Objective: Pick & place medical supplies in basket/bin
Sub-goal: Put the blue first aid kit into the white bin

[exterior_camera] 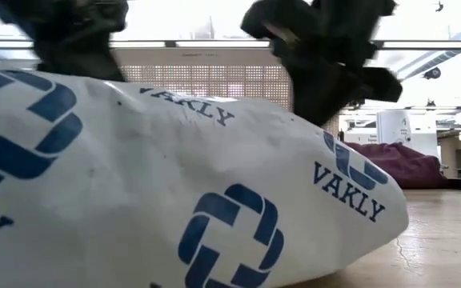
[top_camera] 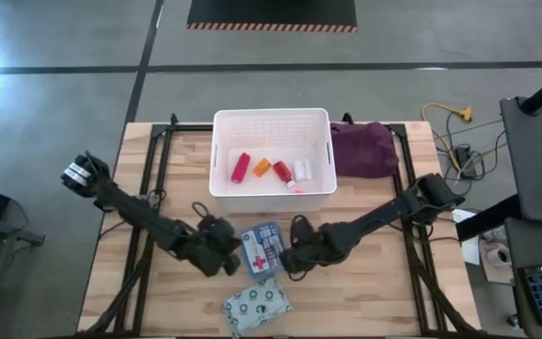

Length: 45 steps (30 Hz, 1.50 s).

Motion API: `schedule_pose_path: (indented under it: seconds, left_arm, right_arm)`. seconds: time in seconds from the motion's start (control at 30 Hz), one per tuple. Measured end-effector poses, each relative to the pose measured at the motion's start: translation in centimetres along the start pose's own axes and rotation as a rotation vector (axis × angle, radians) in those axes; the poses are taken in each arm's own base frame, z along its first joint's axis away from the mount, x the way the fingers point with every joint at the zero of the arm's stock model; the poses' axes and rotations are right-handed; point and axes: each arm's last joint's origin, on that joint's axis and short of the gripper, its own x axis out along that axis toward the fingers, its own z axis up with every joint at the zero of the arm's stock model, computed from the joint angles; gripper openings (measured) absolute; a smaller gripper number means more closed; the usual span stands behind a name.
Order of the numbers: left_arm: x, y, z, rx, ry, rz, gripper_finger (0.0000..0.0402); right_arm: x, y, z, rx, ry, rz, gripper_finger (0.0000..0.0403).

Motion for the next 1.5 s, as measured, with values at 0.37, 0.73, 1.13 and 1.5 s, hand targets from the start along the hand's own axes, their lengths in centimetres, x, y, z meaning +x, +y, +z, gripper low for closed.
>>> schedule_pose_path:
  seconds: [0.37,0.73,1.13,1.5]
  left_arm:
    - [1.4,2.5,-5.0,-0.317,0.06,-0.195,0.0003]
    - [1.7,2.9,-5.4,-0.359,0.065,-0.243,0.0003]
    - [2.5,3.5,-6.3,-0.368,0.104,-0.211,0.0003]
    - [6.5,1.8,-7.1,-0.315,0.123,-0.164,0.0003]
  right_arm:
    - [3.5,2.7,3.3,0.004,0.041,0.325,0.0009]
    - [6.6,2.7,2.4,0.052,0.116,0.303,0.0008]
    - [6.9,2.5,2.9,0.052,0.105,0.3,0.0008]
    - [6.8,2.5,3.1,0.064,0.087,0.304,0.0008]
